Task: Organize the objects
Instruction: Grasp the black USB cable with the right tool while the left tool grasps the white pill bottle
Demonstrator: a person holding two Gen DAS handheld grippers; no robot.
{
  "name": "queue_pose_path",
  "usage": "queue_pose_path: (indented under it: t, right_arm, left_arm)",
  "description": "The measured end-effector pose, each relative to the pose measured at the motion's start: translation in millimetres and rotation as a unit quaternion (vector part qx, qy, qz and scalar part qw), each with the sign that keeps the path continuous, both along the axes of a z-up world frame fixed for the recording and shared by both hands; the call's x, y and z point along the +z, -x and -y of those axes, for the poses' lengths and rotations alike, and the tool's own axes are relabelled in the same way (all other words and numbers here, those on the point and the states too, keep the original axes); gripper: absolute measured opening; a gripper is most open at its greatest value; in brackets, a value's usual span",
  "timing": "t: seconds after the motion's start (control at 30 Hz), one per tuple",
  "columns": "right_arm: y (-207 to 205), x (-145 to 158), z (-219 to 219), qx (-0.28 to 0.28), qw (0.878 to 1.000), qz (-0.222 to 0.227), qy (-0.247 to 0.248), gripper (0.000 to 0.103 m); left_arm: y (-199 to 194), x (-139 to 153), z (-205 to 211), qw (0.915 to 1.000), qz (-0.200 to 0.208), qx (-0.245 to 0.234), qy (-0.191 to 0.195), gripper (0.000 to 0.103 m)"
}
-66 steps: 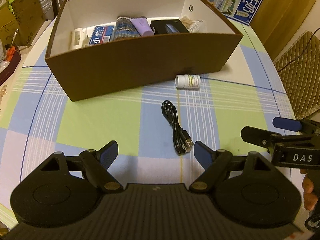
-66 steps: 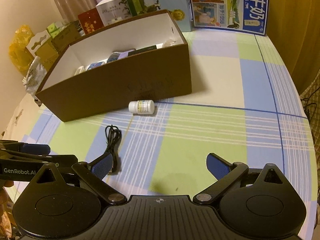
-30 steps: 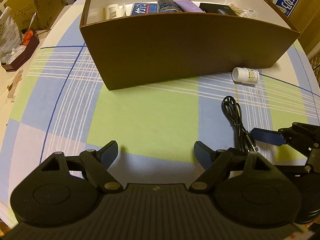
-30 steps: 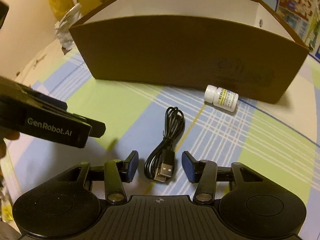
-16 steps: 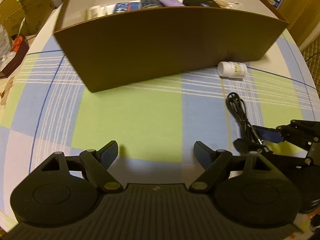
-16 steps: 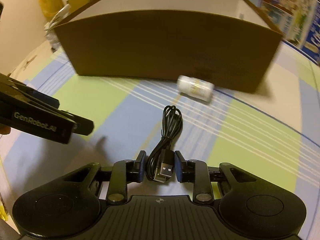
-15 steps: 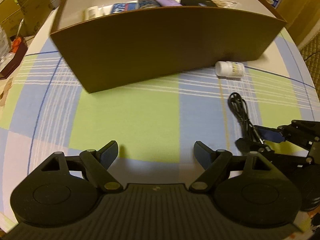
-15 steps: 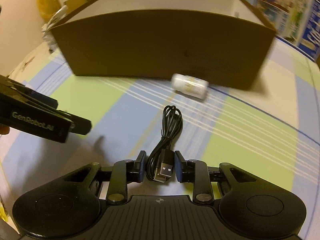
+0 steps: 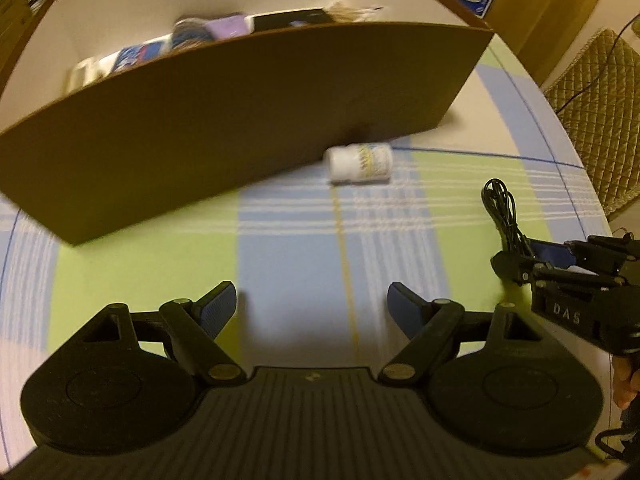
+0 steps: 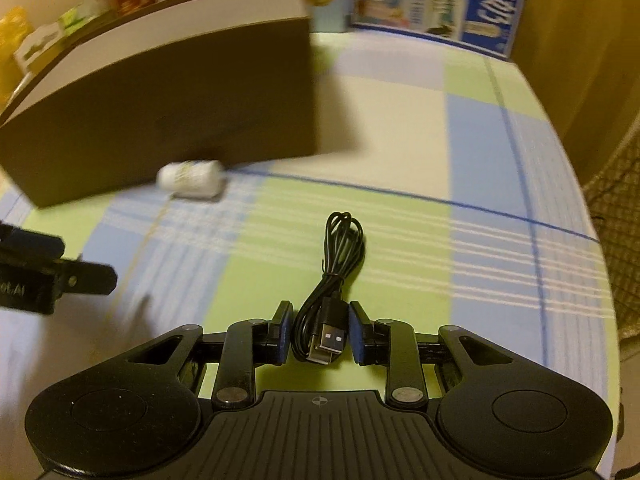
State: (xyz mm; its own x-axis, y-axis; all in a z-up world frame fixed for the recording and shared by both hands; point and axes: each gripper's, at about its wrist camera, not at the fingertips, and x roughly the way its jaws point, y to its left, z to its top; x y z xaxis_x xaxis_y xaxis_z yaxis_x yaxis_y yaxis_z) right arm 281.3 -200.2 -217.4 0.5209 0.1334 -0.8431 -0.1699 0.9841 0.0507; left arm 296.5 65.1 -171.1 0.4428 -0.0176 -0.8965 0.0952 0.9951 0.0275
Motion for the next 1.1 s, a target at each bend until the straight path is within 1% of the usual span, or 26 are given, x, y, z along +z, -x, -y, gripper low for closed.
queue_pose_path:
  t: [0.2, 0.27, 0.43, 0.5, 0.6, 0.73, 0.87, 0.93, 0.97, 1.0, 1.03, 1.1]
  right_arm:
    - [-19, -1, 17, -0.020, 1.000, 0.015, 0.003, 0.026]
    - [-22, -2, 19, -0.018, 1.000, 0.022, 0.012, 0.026]
    - [-34, -4, 28, -0.021, 0.999, 0.029, 0.012, 0.025]
    - [-36, -4, 29, -0.018, 0.999, 0.032, 0.012, 0.025]
    - [-37, -5, 30, -0.012, 0.999, 0.037, 0.012, 0.025]
    - [-38, -6, 31, -0.009, 0.999, 0.039, 0.011, 0.025]
    - [-38, -6, 31, -0.007, 0.999, 0.042, 0.011, 0.025]
    - [-37, -7, 31, -0.007, 0.999, 0.043, 0.011, 0.025]
    - [-37, -7, 31, -0.007, 0.999, 0.043, 0.011, 0.025]
    - [-38, -7, 31, -0.006, 0.999, 0.044, 0.012, 0.025]
    - [-37, -7, 30, -0.006, 0.999, 0.044, 0.012, 0.025]
    - [-36, -7, 30, -0.005, 0.999, 0.045, 0.014, 0.025]
  left_arm:
    - [-23, -9, 20, 0.9998, 0.019, -0.005, 0.002, 0.079]
    - [-30, -13, 25, 0.9996, 0.027, -0.004, 0.004, 0.078]
    - [-46, -22, 33, 0.9993, 0.037, 0.007, 0.002, 0.075]
    - [-51, -24, 35, 0.9990, 0.043, 0.011, 0.002, 0.070]
    - [-58, -25, 38, 0.9983, 0.055, 0.018, 0.002, 0.066]
    - [-67, -27, 40, 0.9974, 0.066, 0.029, 0.002, 0.064]
    - [-72, -27, 44, 0.9968, 0.073, 0.031, 0.000, 0.058]
    - [-72, -27, 46, 0.9967, 0.074, 0.032, -0.004, 0.057]
    - [-71, -27, 48, 0.9966, 0.077, 0.028, -0.008, 0.055]
    - [-70, -27, 49, 0.9966, 0.078, 0.023, -0.014, 0.046]
    - [-69, -27, 50, 0.9963, 0.080, 0.019, -0.024, 0.043]
    - [-67, -26, 49, 0.9966, 0.078, 0.014, -0.021, 0.042]
